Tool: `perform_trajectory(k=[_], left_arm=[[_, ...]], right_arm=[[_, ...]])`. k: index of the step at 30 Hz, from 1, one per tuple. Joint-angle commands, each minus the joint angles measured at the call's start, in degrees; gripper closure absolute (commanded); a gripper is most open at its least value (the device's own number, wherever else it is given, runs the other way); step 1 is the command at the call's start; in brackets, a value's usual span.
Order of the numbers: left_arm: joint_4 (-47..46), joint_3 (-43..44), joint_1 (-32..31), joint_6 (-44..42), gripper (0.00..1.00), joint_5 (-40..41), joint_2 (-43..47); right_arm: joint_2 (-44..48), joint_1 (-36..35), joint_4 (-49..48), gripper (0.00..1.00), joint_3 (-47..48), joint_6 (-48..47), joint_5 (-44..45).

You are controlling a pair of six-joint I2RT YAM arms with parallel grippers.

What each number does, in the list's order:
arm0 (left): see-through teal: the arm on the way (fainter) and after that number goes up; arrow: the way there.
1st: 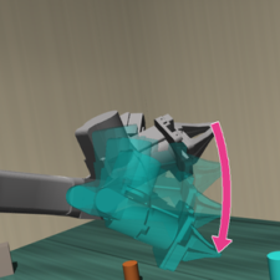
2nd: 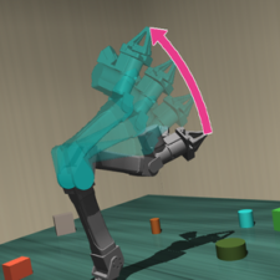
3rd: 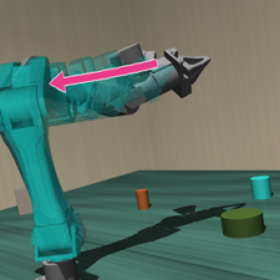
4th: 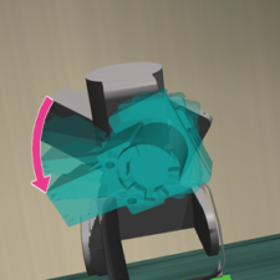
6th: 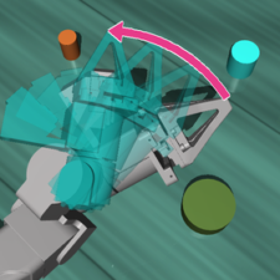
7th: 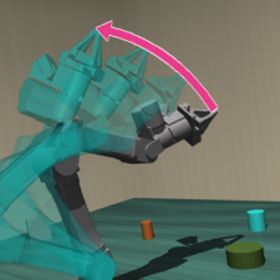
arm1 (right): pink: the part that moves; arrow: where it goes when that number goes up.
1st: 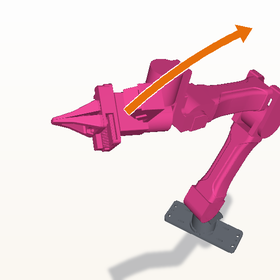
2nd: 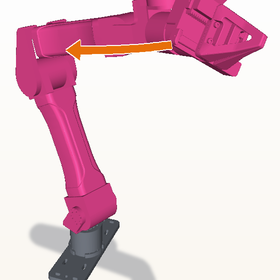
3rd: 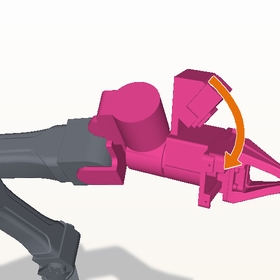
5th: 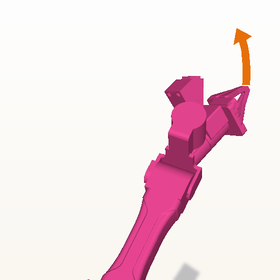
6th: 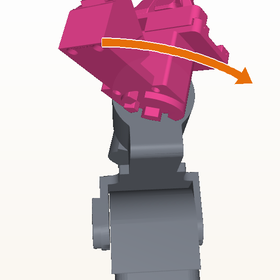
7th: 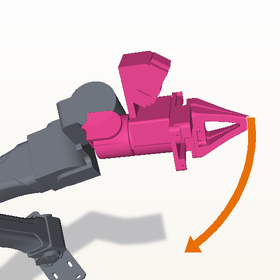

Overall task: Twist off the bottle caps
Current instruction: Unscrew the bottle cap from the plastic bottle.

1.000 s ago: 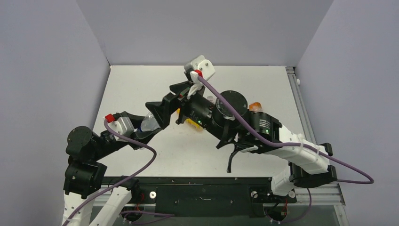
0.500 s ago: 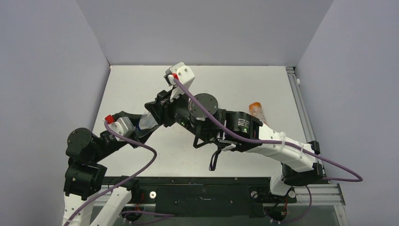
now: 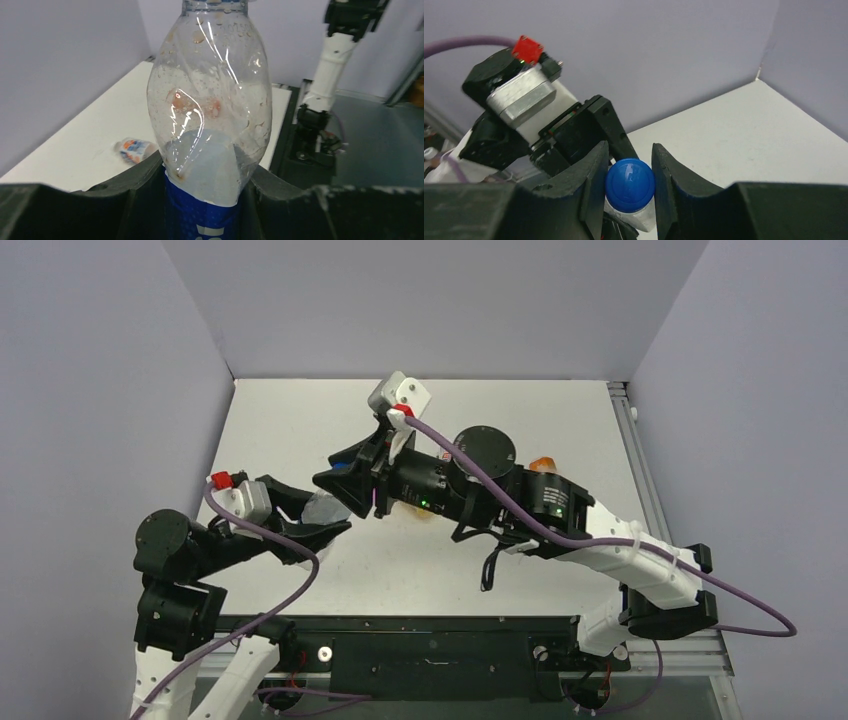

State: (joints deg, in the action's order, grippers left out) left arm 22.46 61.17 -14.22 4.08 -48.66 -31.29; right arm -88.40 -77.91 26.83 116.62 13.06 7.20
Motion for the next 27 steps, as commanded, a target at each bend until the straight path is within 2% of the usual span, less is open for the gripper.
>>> perform_trajectory(k=[1, 4, 7, 9, 11, 12, 13, 16, 18, 23, 27], left_arm=[[-10.63, 4.06, 0.45, 17.53, 0.88, -9.10, -2.60], [-20.01, 3.45, 0.42, 31.31, 0.88, -15.22, -4.25], [-21.48, 2.87, 0.41, 35.15, 0.88, -16.48, -4.55], [-20.80, 3.19, 0.42, 33.38, 0.88, -16.56, -4.48], [-18.22, 3.90, 0.43, 29.40, 0.88, -15.48, -4.49], [-14.98, 4.69, 0.42, 27.12, 0.88, -13.60, -4.49], [-13.05, 5.12, 0.42, 21.81, 0.88, -12.44, -4.33], [-6.63, 5.13, 0.44, 13.02, 0.89, -6.12, -3.44], [-4.03, 4.79, 0.49, 7.41, 0.89, -2.72, -3.02], [-1.12, 2.63, 0.49, -4.46, 0.89, 4.13, -1.01], [-1.61, 0.51, 0.48, -8.58, 0.89, 8.63, 0.38]], right_arm=[[7.42, 0.77, -2.44, 1.00, -0.32, -5.73, -21.42], [7.74, 3.17, -1.76, 1.00, 0.50, -4.97, -31.74], [7.49, 3.73, 0.15, 1.00, 1.79, -5.14, -36.32], [7.61, 3.78, 1.24, 0.94, 1.74, -5.06, -34.75], [8.33, 3.41, 1.22, 0.61, 0.80, -4.47, -27.77], [8.79, 3.04, 0.99, 0.36, 0.10, -4.01, -19.77], [9.17, 2.39, 0.70, 0.25, -0.29, -3.83, -16.08], [9.54, 0.96, -1.90, 0.21, -2.60, -2.13, -2.27], [8.50, -0.77, -1.74, 0.20, -2.01, -1.70, 3.01], [0.62, -2.83, 4.13, 0.18, 4.82, 0.54, 10.40], [-5.15, -2.79, 9.15, 0.19, 11.96, 2.35, 15.07]])
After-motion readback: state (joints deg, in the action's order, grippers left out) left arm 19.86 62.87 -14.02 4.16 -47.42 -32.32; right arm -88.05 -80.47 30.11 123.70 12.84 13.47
